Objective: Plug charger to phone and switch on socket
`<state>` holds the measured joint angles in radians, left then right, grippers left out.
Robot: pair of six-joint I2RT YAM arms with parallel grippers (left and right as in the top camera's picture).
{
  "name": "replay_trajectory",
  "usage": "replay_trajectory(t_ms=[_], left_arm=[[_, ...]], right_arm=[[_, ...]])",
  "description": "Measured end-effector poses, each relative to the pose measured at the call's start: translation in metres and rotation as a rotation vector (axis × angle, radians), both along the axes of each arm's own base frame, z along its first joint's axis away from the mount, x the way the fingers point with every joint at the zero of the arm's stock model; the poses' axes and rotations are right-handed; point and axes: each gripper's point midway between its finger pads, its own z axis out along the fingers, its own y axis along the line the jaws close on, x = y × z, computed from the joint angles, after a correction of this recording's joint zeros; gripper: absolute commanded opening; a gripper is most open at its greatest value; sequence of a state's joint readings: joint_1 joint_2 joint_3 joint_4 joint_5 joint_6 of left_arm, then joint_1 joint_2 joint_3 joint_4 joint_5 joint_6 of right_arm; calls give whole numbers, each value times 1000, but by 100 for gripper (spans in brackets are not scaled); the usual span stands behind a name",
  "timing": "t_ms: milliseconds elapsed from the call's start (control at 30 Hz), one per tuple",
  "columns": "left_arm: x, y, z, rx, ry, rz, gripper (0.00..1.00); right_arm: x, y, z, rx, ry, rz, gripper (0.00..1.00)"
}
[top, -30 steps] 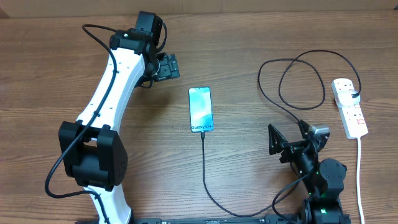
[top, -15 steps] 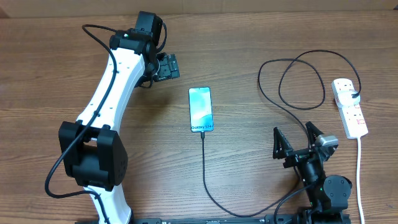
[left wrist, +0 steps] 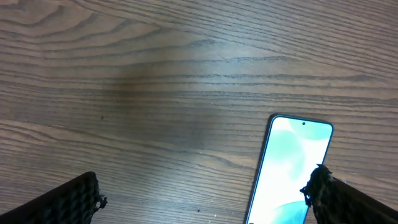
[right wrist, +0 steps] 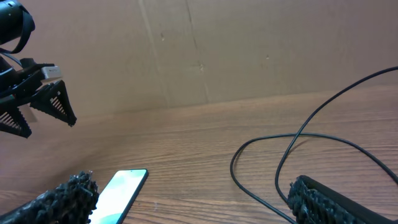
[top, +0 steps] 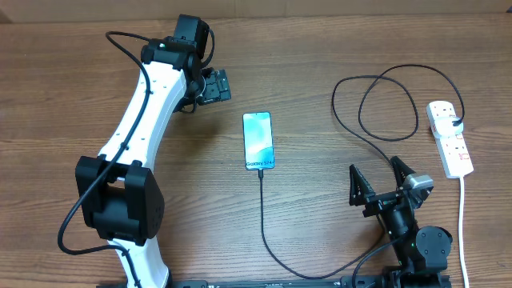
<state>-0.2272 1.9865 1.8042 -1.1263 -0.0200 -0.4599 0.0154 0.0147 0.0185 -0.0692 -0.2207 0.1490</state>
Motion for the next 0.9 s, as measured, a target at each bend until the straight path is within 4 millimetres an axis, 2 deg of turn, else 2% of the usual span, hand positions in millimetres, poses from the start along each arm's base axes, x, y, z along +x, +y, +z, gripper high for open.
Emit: replay_trajectory(t_ms=[900], left_arm=[[0, 0, 0, 0, 0, 0, 100]], right_arm=[[1, -5, 0, -1, -1, -31, 100]])
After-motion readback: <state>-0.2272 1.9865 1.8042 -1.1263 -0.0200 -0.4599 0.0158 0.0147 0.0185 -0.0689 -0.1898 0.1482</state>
